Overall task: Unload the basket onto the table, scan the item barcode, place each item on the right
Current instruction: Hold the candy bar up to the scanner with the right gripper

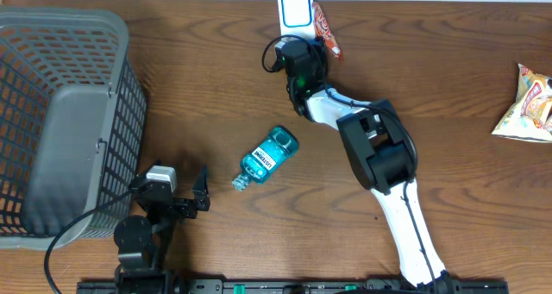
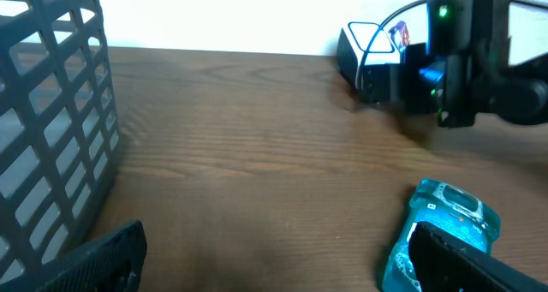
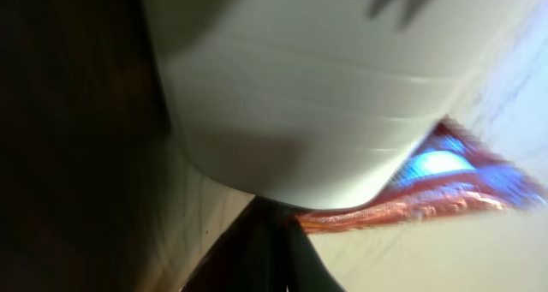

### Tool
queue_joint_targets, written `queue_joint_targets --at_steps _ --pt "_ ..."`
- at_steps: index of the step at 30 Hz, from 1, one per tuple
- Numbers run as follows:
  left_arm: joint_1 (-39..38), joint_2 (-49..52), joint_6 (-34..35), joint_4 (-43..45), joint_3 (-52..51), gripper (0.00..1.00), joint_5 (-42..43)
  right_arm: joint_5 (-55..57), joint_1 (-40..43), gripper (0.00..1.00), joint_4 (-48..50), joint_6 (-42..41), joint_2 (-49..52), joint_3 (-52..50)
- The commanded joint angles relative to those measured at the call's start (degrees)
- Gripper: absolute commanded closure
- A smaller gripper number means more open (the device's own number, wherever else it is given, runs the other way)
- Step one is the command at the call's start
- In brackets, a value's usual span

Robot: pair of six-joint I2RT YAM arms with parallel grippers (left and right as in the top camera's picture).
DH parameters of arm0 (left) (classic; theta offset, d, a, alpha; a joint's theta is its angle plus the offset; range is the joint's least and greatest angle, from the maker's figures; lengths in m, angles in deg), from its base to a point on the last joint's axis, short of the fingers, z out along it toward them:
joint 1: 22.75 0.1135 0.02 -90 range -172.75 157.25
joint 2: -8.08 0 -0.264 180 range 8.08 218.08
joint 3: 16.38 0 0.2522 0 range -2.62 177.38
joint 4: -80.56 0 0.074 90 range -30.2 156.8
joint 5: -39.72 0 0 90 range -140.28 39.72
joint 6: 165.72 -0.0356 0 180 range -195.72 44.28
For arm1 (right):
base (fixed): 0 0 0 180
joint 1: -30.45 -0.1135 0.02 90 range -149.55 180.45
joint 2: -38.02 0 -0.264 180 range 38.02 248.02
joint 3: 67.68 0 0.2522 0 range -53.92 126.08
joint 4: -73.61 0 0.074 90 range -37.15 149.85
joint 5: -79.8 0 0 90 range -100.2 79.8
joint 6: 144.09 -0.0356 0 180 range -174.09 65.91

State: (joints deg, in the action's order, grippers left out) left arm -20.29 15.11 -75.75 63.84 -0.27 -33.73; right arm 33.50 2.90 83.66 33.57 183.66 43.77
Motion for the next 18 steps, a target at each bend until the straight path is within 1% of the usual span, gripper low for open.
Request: queue_joint_targets --at_steps 1,4,5,7,10,12,14,15,16,17,18 --pt "0.0 -0.1 -0.3 -0.8 -1.5 0.02 0.3 -0.7 -0.1 0.99 -4.4 -2.5 -10.2 -1.0" --pt "0.0 -0.1 -0.3 -0.8 -1.5 0.02 0.3 -0.8 0.5 0.99 -12.0 -7.6 -16.1 -1.0" --pt "0.0 -0.1 -0.3 -0.8 -1.5 0.02 0.3 -1.4 0.9 0.99 -16.6 -9.3 -19.8 -1.0" --pt "0.0 -0.1 -0.3 -0.8 -1.5 0.02 0.3 -2.4 1.4 0.99 -20.2 -11.4 -23.5 -1.0" --pt "0.0 -0.1 -0.3 -0.8 -1.5 0.02 0.3 -4.0 2.1 0.99 -25.2 -17.0 -29.4 -1.0" --pt "0.0 -0.1 -0.3 -0.8 -1.5 0.02 0.3 -5.8 2.8 0.99 -28.7 -23.1 -32.2 -1.0" --pt "0.0 -0.1 -0.3 -0.8 -1.5 0.02 0.3 -11.3 4.3 0.99 -35.1 -37.2 -35.2 -1.0" --pt "0.0 -0.1 -0.3 -0.8 -1.5 0.02 0.3 -15.0 5.4 0.96 -38.3 -44.0 -36.0 -1.0" --pt "0.0 -0.1 -0.3 -0.8 -1.5 0.02 0.3 -20.0 6.8 0.87 -42.1 -51.1 -36.5 -1.0" --pt "0.0 -0.1 -0.3 -0.8 -1.5 0.02 0.3 -25.5 8.6 0.66 -45.4 -57.9 -36.5 -1.0" --pt "0.0 -0.1 -0.3 -0.8 -1.5 0.02 0.3 -29.7 10.3 0.51 -47.6 -62.8 -36.3 -1.0"
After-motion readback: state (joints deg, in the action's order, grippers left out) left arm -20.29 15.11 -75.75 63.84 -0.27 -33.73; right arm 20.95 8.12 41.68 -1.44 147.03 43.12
